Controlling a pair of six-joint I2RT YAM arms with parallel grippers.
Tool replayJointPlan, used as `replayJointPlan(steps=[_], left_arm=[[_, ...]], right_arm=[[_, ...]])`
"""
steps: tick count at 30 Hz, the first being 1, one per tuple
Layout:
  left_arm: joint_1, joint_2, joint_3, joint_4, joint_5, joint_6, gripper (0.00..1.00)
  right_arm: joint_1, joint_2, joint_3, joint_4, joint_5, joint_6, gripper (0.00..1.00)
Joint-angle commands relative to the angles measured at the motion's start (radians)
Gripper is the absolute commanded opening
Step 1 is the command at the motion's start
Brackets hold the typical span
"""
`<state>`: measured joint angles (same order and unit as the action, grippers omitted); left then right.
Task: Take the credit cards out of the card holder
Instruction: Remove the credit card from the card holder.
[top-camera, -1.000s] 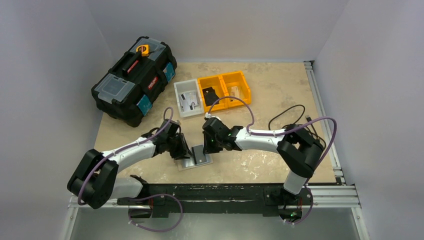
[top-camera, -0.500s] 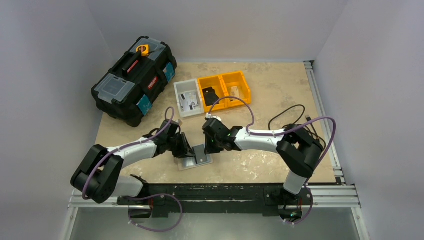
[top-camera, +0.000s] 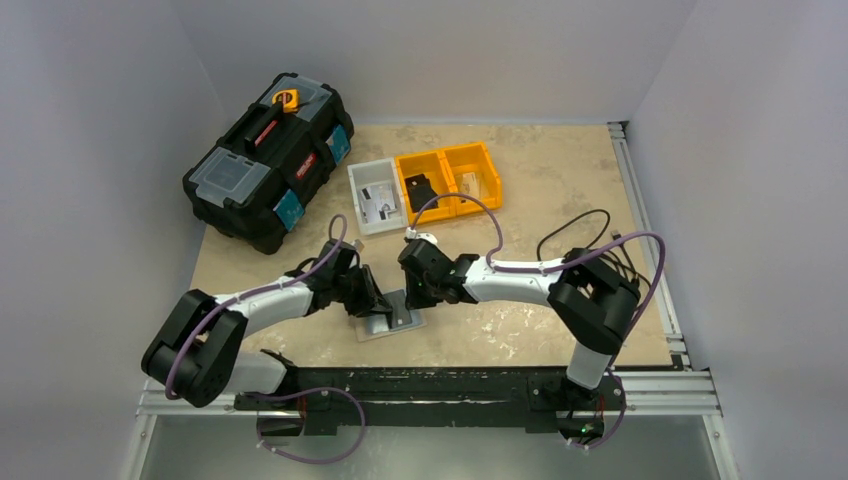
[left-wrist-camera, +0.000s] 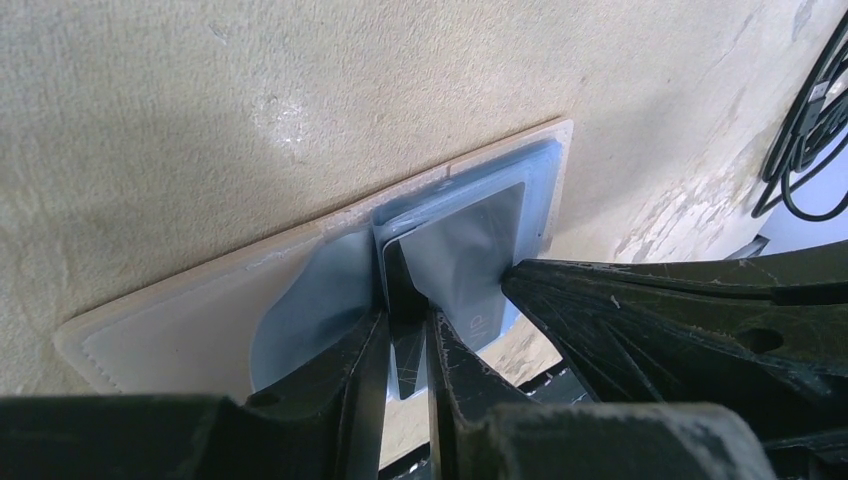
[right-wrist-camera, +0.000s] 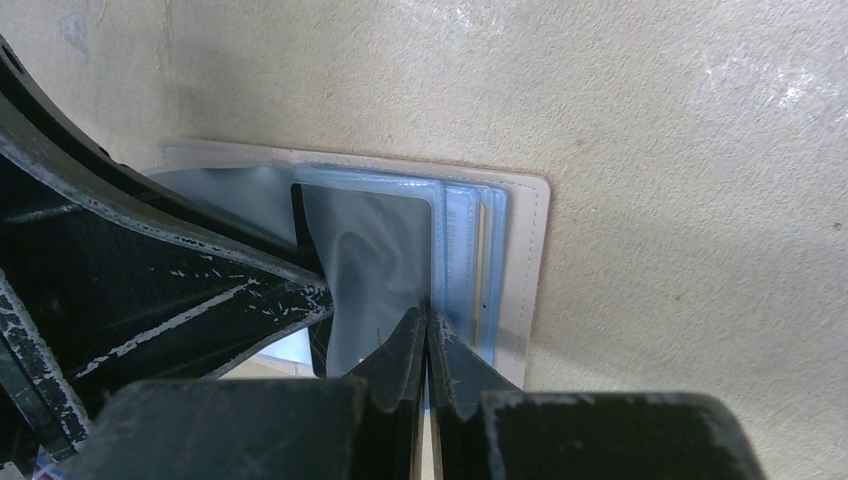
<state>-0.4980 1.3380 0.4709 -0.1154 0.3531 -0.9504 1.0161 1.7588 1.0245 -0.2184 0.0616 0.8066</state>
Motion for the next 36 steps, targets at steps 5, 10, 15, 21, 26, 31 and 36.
replayJointPlan(steps=[5,10,15,21,26,31,36], left_arm=[[-0.007,-0.002,-0.023,0.067,0.012,-0.010,0.16],[-0.005,-0.023,-0.028,0.065,0.018,-0.006,0.08],[-0.004,-0.052,-0.011,0.000,0.001,0.019,0.00],[0.002,-0.086,0.010,-0.122,-0.051,0.064,0.00],[0.007,-0.089,0.011,-0.156,-0.061,0.088,0.00],[0.012,-0.094,0.010,-0.169,-0.065,0.104,0.00],[0.019,-0.101,0.011,-0.199,-0.081,0.127,0.00]], right_arm=[[0.033,0.058,0.007,0.004,-0.011,0.015,0.00],[0.032,0.067,-0.014,-0.004,-0.013,0.037,0.00],[0.023,0.072,-0.047,-0.003,-0.002,0.057,0.00],[-0.010,0.052,-0.093,0.007,0.006,0.066,0.00],[-0.022,0.050,-0.109,0.006,0.015,0.065,0.00],[-0.031,0.052,-0.126,0.016,0.012,0.068,0.00],[-0.040,0.050,-0.137,0.020,0.011,0.068,0.00]])
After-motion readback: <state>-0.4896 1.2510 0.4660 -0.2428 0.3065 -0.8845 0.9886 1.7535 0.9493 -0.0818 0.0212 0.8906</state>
